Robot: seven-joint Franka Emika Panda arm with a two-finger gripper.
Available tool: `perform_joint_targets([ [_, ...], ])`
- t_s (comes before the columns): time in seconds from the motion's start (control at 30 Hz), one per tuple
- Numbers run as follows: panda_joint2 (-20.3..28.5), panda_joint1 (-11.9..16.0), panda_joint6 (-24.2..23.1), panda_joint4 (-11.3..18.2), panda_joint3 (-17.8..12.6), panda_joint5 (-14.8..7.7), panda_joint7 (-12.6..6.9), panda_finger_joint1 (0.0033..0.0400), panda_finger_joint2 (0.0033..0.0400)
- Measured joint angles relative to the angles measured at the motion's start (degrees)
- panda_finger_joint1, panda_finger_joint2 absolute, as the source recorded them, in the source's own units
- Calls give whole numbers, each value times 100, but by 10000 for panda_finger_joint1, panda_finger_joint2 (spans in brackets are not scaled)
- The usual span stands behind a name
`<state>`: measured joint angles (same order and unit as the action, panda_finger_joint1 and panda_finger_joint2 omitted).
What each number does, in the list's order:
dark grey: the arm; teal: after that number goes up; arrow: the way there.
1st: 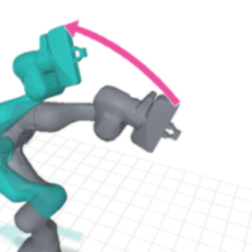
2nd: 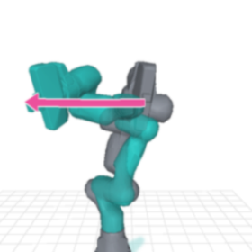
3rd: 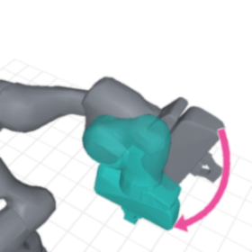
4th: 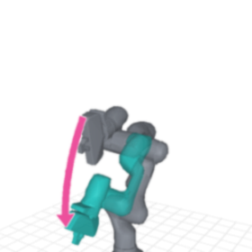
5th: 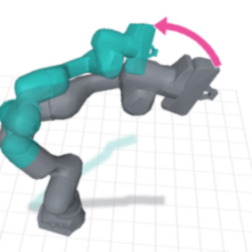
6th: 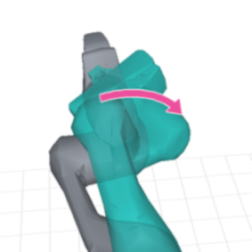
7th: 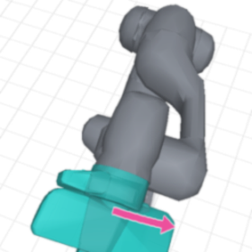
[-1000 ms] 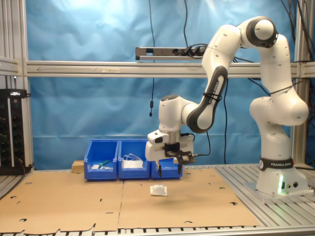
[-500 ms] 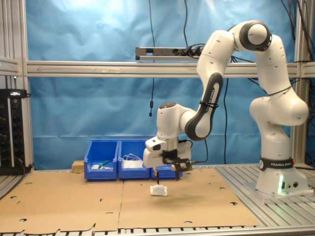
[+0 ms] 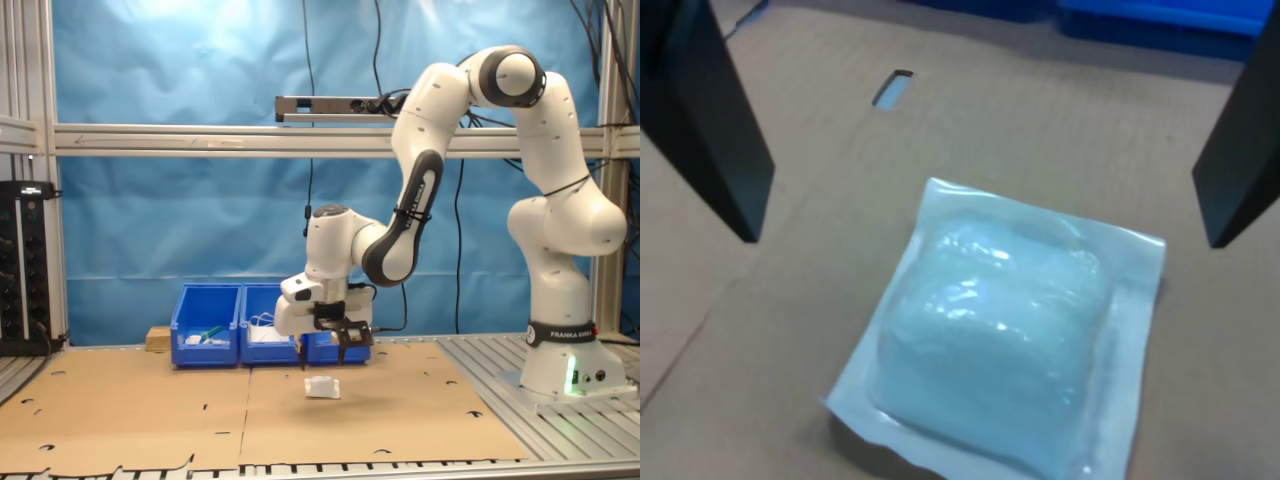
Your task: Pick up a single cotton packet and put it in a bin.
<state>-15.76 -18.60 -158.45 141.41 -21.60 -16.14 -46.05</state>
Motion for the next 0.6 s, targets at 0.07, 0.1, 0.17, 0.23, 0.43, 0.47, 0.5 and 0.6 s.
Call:
perform_joint_targets([
  [0.07,-12,8,-11,-48,-1,0,0,400,400],
  [0.1,-18,12,-17,-68,-2,0,0,400,400],
  [0.17,-34,22,-29,-102,-2,0,0,400,400],
  [0.23,-52,37,-43,-124,-2,0,0,400,400],
  [0.43,-128,81,-84,-137,-7,0,0,400,400],
  [0.47,-140,86,-88,-136,-7,0,0,400,400],
  [0.5,-151,91,-91,-134,-7,0,0,400,400],
  [0.6,-171,102,-98,-117,-7,0,0,400,400],
])
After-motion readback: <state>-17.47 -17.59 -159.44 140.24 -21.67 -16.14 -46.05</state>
